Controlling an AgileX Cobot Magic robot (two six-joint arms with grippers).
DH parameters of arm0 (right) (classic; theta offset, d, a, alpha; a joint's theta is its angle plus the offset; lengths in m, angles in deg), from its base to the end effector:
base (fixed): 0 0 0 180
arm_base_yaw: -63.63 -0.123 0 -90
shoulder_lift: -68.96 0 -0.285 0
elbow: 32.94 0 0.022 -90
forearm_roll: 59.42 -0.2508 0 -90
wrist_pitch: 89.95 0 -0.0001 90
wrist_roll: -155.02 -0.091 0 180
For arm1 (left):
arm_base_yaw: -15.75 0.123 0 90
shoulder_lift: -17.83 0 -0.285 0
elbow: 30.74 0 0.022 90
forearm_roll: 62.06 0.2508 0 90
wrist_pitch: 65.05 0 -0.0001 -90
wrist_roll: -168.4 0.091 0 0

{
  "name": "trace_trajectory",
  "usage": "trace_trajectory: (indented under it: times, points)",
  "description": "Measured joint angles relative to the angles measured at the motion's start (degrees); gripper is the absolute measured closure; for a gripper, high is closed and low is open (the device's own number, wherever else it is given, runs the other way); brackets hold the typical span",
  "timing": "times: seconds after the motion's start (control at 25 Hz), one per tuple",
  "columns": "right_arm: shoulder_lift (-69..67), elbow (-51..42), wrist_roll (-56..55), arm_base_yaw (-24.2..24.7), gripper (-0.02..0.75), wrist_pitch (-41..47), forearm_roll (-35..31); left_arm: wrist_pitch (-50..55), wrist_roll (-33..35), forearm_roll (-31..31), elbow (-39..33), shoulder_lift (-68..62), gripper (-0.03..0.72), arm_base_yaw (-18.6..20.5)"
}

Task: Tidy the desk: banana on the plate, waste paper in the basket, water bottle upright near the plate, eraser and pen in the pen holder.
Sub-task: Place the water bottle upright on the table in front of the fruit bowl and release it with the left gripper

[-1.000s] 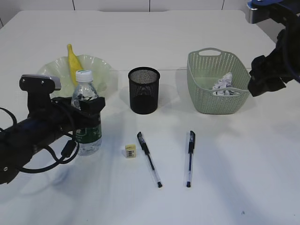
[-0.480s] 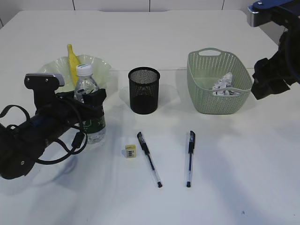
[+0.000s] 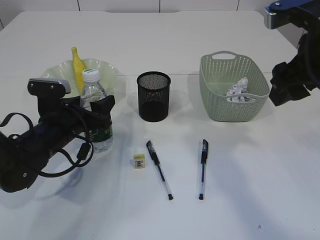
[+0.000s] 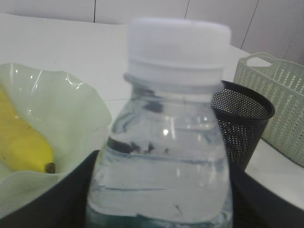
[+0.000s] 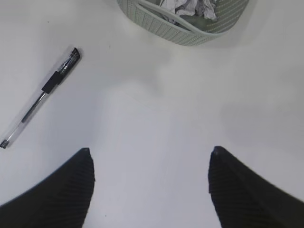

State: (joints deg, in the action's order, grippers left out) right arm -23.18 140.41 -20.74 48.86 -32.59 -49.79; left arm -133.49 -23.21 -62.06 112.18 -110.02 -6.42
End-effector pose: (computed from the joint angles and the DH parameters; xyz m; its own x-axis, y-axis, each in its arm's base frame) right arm 0.2921 0.0638 0.3090 -0.8375 -0.3892 -0.3835 -0.3389 0.9206 -0.1942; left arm 0.3257 -0.1327 0.1012 -0.1785 -0.1446 -0.9733 0.3486 0.9157 -0.2000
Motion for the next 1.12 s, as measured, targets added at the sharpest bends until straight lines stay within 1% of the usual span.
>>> trace_trajectory:
  times: [0.2, 0.44, 0.84, 1.12]
  points:
    - [0.0, 0.0, 0.0, 0.0, 0.183, 0.0, 0.56, 0.0, 0.7, 0.37, 0.0, 0.0, 0.23, 0.0]
    - [0.0, 0.0, 0.0, 0.0, 0.183, 0.0, 0.59, 0.0, 0.83, 0.48, 0.0, 0.0, 0.197, 0.0]
    - [0.0, 0.0, 0.0, 0.0, 0.183, 0.0, 0.69, 1.27, 1.05, 0.48, 0.0, 0.0, 0.174, 0.1]
    - [0.0, 0.0, 0.0, 0.0, 0.183, 0.0, 0.69, 1.69, 1.39, 1.09, -1.24, 0.0, 0.169, 0.1]
